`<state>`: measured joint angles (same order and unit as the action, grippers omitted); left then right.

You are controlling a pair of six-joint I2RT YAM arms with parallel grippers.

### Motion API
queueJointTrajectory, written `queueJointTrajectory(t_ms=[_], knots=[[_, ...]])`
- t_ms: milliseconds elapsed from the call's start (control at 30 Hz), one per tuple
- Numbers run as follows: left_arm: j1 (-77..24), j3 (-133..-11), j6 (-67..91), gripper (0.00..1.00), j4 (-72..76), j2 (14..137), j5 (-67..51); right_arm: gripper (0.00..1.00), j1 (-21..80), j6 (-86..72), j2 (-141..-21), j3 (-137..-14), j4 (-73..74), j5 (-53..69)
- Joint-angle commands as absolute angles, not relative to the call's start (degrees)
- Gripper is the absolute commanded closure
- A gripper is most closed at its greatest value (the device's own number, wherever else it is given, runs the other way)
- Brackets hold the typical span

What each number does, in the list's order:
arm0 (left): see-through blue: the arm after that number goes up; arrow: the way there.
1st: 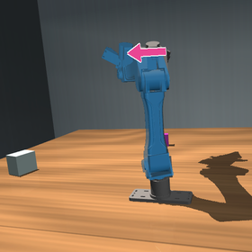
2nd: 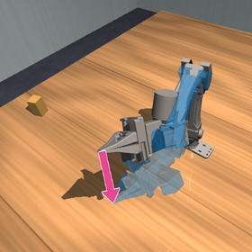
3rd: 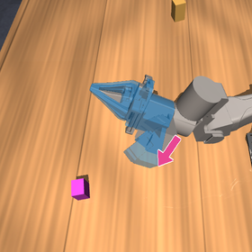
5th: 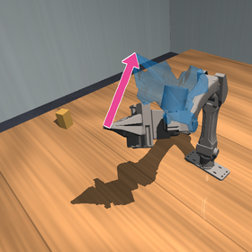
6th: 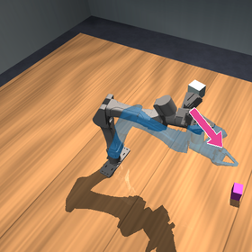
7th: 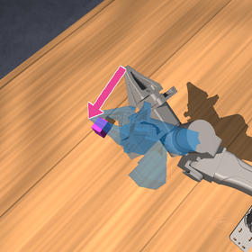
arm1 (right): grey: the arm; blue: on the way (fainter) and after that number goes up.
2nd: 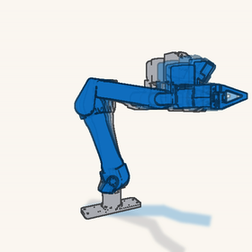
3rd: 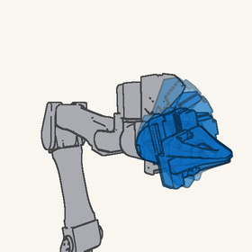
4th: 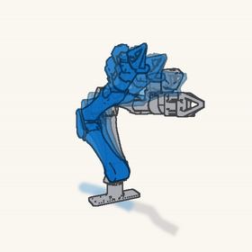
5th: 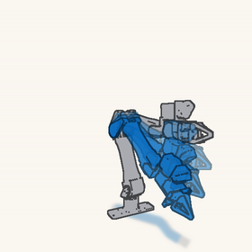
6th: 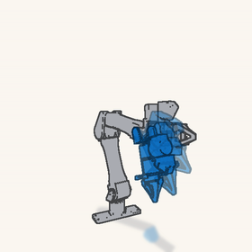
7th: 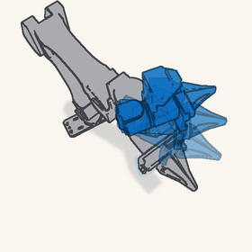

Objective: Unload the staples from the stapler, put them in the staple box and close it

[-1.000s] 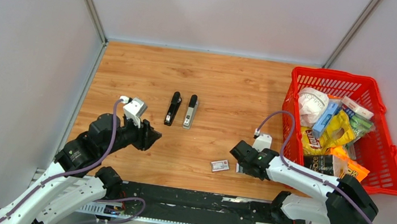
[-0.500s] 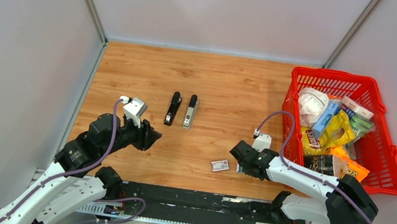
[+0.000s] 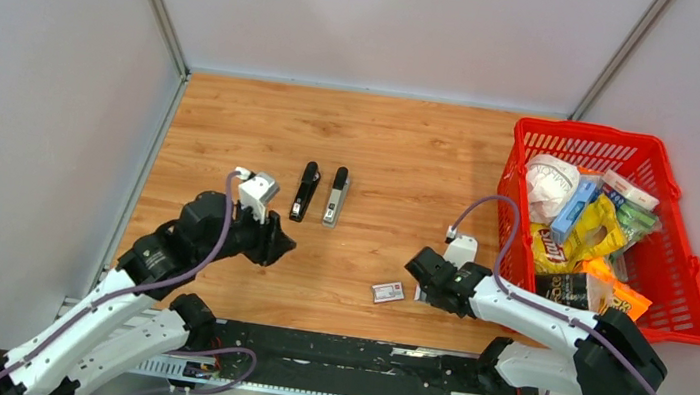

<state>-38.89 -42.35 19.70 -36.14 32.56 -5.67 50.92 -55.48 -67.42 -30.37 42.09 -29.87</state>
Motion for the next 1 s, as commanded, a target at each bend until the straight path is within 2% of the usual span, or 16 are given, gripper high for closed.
queueJointTrajectory(t_ms=[0, 567, 633, 700, 733, 800, 967], knots=[[-38.9, -40.2, 23.0, 0.53, -32.4, 37.1, -11.2, 1.0, 50.8, -54.9, -67.3, -30.6, 39.5, -29.2], [-41.7, -34.5, 27.9, 0.68, -23.6, 48.2, -12.5, 1.0, 50.8, -50.5, -69.7, -31.9, 35.1, -28.3], [-41.8, -34.3, 28.2, 0.72, -21.8, 50.2, -14.1, 1.0, 50.8, -50.3, -69.9, -31.9, 34.6, -28.0], [-42.0, -34.0, 28.6, 0.8, -19.5, 52.3, -15.3, 1.0, 50.8, -50.0, -70.0, -31.9, 33.8, -27.6], [-42.1, -33.9, 28.8, 0.92, -18.1, 53.9, -15.8, 1.0, 50.8, -49.7, -70.1, -31.9, 33.7, -27.5], [-42.4, -33.9, 29.2, 1.0, -16.3, 56.1, -16.6, 1.0, 50.8, -49.5, -70.3, -32.0, 33.4, -27.2], [-43.7, -34.0, 29.6, 1.0, -12.2, 62.6, -17.7, 1.0, 50.8, -49.0, -70.0, -31.7, 32.6, -26.7]])
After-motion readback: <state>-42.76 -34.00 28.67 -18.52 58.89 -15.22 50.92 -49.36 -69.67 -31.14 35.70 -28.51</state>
